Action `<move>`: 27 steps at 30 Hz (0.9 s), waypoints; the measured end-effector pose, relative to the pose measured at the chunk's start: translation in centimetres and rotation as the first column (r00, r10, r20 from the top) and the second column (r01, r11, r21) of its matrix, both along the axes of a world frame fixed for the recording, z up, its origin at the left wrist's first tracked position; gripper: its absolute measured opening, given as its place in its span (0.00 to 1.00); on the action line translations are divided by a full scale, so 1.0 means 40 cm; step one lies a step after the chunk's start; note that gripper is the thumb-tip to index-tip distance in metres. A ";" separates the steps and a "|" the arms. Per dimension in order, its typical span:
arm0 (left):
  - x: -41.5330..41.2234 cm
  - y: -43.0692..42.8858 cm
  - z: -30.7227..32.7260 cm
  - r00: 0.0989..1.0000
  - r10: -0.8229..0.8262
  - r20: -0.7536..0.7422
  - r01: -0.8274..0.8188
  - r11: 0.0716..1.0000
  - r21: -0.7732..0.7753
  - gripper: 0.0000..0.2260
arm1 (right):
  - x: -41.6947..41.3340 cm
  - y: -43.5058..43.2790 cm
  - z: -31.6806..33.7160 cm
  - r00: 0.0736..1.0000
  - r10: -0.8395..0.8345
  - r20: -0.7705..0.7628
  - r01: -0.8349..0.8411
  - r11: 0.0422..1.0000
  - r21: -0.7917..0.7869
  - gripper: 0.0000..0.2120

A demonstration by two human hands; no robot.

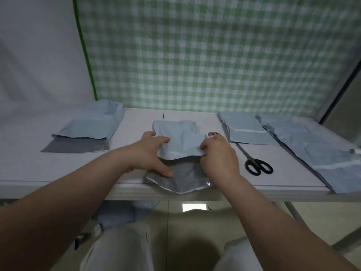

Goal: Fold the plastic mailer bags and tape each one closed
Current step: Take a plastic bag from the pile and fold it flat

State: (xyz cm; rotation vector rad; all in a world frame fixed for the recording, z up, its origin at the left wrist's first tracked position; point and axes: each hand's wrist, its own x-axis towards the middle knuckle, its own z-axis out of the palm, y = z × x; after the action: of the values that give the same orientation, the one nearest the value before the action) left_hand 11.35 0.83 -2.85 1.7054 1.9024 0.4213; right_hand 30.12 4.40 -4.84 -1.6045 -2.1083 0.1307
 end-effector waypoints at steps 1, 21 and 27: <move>0.013 0.004 0.002 0.996 0.018 -0.091 -0.012 0.998 0.066 0.38 | 0.001 0.007 0.014 1.000 -0.017 -0.026 0.017 1.000 0.016 0.17; 0.013 -0.085 0.042 0.692 -0.323 -0.645 0.232 0.946 -0.224 0.04 | 0.027 -0.043 0.091 0.818 0.444 0.365 -0.225 0.833 -0.506 0.14; 0.001 -0.011 0.117 0.898 -0.269 -0.347 0.197 0.953 -0.230 0.14 | -0.001 0.003 0.158 0.873 0.407 0.269 -0.192 0.794 -0.576 0.27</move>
State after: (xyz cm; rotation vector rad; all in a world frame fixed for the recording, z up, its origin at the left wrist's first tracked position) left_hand 11.37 0.38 1.81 1.9568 1.8813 -0.1919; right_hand 30.10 4.51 1.47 -1.6599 -2.8224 0.6153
